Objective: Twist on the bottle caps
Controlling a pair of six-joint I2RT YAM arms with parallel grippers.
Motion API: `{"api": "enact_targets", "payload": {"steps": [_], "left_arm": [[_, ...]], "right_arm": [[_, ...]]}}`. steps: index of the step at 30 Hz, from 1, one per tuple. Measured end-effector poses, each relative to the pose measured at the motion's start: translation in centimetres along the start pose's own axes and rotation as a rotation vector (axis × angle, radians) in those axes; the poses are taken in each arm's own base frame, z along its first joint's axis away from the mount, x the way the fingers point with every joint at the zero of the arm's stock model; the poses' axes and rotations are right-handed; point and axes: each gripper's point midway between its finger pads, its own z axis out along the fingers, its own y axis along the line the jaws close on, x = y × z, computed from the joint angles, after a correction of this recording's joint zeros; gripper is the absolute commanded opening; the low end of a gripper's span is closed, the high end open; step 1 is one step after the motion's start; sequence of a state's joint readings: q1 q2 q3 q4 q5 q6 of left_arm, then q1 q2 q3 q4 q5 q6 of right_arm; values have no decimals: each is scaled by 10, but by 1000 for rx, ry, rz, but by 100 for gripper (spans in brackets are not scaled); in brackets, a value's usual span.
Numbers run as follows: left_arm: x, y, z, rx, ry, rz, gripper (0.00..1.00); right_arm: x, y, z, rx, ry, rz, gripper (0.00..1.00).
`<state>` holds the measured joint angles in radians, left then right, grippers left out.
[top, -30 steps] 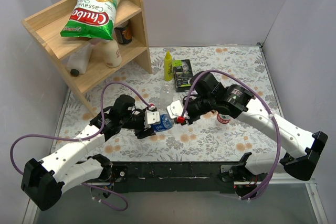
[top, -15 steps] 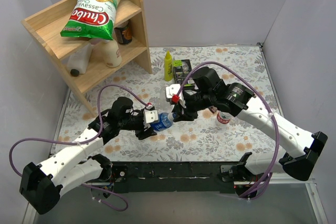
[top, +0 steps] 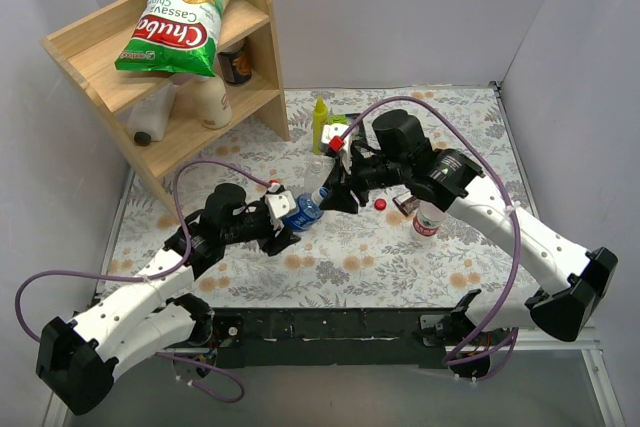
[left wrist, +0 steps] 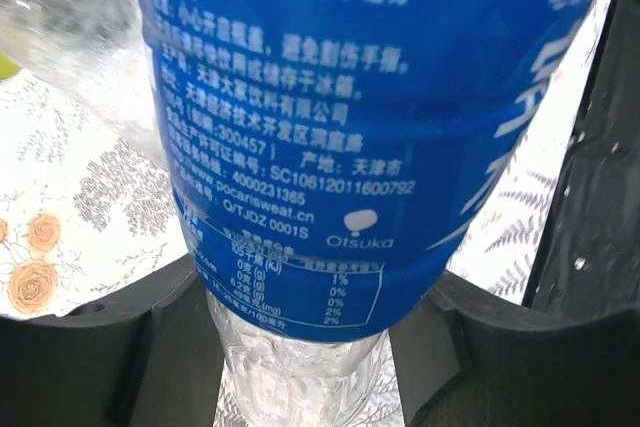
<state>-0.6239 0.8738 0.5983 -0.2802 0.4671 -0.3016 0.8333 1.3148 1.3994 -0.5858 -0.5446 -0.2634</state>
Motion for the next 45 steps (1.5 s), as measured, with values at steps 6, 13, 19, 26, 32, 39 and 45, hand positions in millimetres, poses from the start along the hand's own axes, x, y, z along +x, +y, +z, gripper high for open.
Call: {"api": "enact_targets", "payload": {"steps": [6,13,19,26,32,39,45], "left_arm": [[-23,-5,-5,30,-96,-48,0],[-28,-14,-5,81,-119,-71,0],[-28,-16,-5,92,-122,-86,0],[-26,-8,-6,69,-117,-94,84],[-3,16,-15,-58,-7,-43,98],[41,85,-77,-443,233,-6,98],[72,77,-121,-547,383,-99,98]], "right_arm": [[-11,4,-10,24,-101,-31,65],[-35,1,-11,16,-197,-22,64],[-35,-1,-2,-19,-205,3,49],[-34,1,7,-75,-214,27,16],[-49,-23,29,-77,-173,-7,8],[-76,-69,53,7,-132,-88,4],[-80,-108,85,71,-83,-128,2]]}}
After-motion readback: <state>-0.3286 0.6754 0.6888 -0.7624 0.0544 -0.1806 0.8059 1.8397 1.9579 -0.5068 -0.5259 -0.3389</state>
